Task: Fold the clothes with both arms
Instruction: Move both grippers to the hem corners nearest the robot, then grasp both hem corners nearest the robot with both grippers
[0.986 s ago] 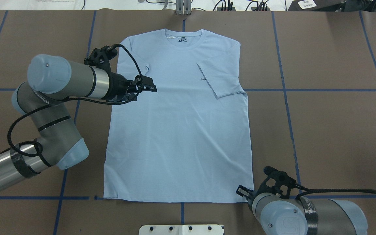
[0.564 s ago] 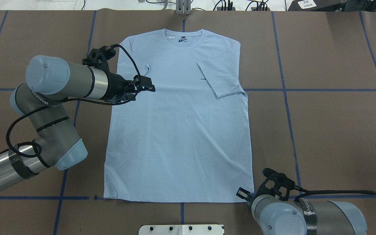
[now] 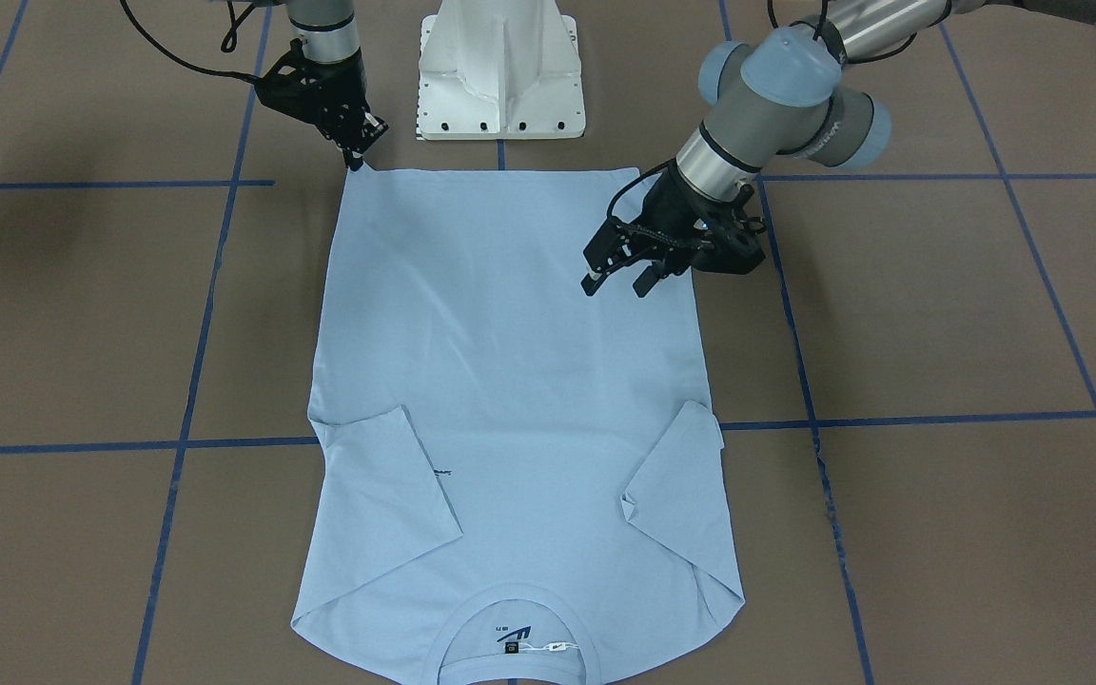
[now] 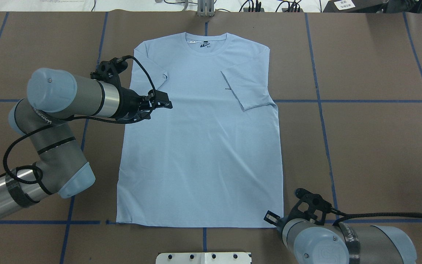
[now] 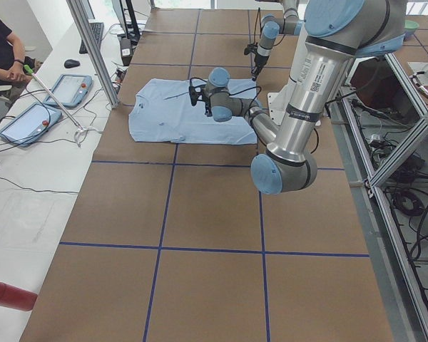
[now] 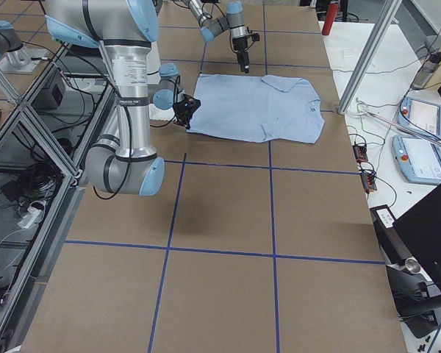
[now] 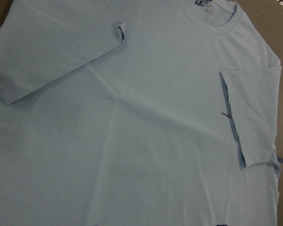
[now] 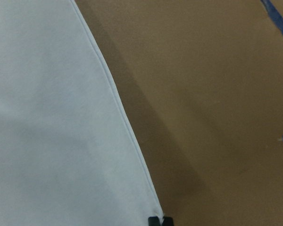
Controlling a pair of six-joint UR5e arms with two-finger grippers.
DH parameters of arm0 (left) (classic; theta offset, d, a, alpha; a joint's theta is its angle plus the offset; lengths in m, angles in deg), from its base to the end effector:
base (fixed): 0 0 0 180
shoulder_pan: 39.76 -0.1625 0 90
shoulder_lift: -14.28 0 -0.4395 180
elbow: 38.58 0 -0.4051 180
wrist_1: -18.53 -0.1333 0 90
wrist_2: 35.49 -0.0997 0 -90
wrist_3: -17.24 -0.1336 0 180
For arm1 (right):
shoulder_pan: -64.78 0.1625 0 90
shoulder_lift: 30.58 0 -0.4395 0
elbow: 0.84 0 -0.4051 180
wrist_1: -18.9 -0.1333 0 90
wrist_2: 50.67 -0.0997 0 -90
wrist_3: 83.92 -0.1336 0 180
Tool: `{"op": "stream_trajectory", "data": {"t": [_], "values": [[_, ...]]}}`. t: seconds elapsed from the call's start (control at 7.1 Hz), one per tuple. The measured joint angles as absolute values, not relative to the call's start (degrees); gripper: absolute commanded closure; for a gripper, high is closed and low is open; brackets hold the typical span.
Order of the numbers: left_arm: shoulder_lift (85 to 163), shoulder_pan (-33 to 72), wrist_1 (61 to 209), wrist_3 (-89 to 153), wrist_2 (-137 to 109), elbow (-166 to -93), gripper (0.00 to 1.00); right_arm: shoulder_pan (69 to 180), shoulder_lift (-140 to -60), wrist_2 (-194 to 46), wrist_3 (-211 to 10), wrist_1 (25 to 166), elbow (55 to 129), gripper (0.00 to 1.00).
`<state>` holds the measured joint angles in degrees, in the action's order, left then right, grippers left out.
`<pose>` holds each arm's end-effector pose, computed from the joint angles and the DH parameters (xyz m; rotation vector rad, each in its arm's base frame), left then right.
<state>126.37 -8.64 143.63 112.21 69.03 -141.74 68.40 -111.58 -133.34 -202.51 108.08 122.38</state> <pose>0.5061 -0.4221 0.2855 0.0616 1.2471 -0.3912 -0.5215 -0.1836 0.3532 -0.0438 -0.7702 0.5825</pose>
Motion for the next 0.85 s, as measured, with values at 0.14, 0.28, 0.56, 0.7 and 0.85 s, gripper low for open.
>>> {"op": "stream_trajectory", "data": {"t": [0.14, 0.28, 0.56, 0.7, 0.85], "values": [[121.93, -14.46, 137.29, 115.0, 63.61, -148.13, 0.15, 68.76, -111.71, -133.6, -202.45, 108.05, 122.8, 1.0], [117.23, -19.24, 134.23, 117.33, 59.46, -152.45, 0.18, 69.36, -112.16, -133.78, -202.32, 108.01, 122.96, 1.0], [111.55, -25.42, 131.93, 120.88, 54.78, -155.3, 0.26, 69.94, -112.64, -133.89, -202.18, 107.95, 123.1, 1.0], [110.12, -27.45, 130.86, 122.43, 53.46, -155.51, 0.31, 70.0, -112.71, -133.89, -202.13, 107.94, 123.1, 1.0], [109.44, -28.64, 130.13, 123.28, 52.45, -155.43, 0.33, 70.01, -112.73, -133.85, -202.08, 107.93, 123.1, 1.0]]}}
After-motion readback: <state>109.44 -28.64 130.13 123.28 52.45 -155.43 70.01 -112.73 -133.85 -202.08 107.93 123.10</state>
